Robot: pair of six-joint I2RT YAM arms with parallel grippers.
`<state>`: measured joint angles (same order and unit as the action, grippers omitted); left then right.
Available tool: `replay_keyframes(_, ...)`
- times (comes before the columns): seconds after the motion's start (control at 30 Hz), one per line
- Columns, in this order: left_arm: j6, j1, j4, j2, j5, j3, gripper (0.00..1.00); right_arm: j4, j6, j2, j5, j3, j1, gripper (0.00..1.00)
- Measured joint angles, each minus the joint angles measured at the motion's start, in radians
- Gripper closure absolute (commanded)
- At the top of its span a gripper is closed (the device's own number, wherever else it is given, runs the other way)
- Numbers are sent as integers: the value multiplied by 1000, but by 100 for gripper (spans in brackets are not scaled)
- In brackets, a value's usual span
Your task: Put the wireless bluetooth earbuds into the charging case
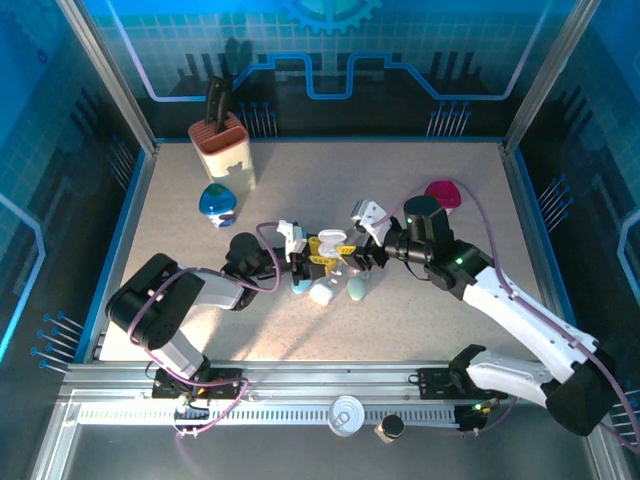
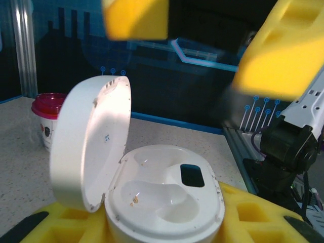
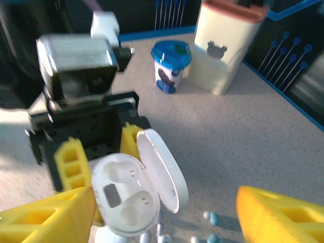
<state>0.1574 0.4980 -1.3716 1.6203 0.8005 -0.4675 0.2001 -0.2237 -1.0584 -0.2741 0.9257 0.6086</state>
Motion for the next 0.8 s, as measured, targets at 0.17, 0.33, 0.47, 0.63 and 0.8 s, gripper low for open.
replay_keyframes(0.17, 1, -29, 1, -30, 0, 26, 63, -117, 178, 98, -111, -68, -148, 22)
replay_keyframes(0.33, 1, -45, 0, -62, 0, 37, 63, -146, 367, 75, -127, -105, -257, 26)
replay_keyframes(0.47, 1, -56, 0, -82, 0, 50, 63, -93, 475, -52, -132, -85, -295, 31)
replay_keyframes(0.63, 1, -58, 0, -92, 0, 61, 62, 1, 527, -306, -165, -12, -294, 32)
replay_keyframes(0.8, 1, -58, 0, -97, 1, 69, 62, 68, 534, -517, -187, 45, -273, 37)
